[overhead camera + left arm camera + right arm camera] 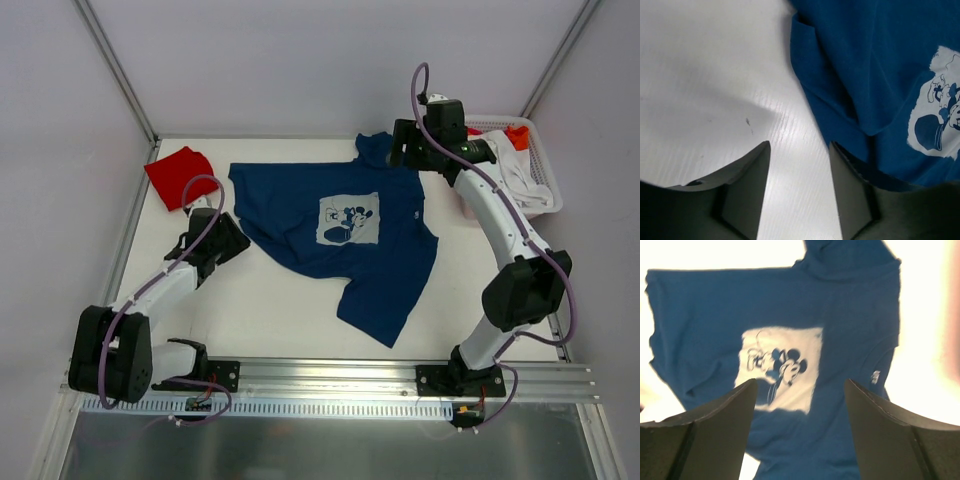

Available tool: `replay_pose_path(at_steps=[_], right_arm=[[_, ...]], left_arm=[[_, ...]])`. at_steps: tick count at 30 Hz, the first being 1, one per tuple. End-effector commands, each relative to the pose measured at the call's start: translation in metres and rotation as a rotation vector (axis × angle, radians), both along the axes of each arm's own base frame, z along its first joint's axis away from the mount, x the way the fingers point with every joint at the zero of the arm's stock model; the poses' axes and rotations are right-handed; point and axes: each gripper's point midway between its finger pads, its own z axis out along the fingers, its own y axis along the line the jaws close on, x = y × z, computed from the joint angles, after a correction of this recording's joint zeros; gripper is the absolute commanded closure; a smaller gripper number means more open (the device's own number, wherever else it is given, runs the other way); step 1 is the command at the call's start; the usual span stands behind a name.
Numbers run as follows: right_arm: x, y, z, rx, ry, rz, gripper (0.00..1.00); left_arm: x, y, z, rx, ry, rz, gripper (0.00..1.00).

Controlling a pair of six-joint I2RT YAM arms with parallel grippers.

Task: Fold and stack the t-shirts
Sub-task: Flatten out the tshirt

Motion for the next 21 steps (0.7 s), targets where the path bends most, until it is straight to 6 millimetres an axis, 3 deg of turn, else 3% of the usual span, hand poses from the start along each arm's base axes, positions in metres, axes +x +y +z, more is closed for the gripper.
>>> replay_pose_path(at_steps=[1,6,11,14,15,21], right_arm=[[-0.021,0.015,0.006,0.039,-0.007,0.052,0.26],[-0.043,0.016,0.013,0.062,-0.021,0.055,0.26],[-0.055,0.018,0.015,0.077,-0.027,0.065,0.26],[-0.06,0.018,0.016,0.083,-0.033,0.068,0.26],[-0.061,0.016,0.015,0.081,-0.032,0.065,0.26],[-0.062,0.017,0.016,0.085,-0.034,0.065,0.26]], left_arm=[[0.025,-0.016,0.007,-0.058,-0.088,-0.036,0.52],[0.042,-0.024,0.0,-0.071,-0.097,-0.065,0.52],[0.052,-0.027,-0.019,-0.079,-0.057,-0.071,0.53],[0.051,-0.024,-0.027,-0.091,-0.032,-0.033,0.53],[0.048,-0.023,-0.029,-0.108,-0.023,-0.016,0.58],[0.036,-0.027,-0.033,-0.159,-0.009,-0.001,0.69]])
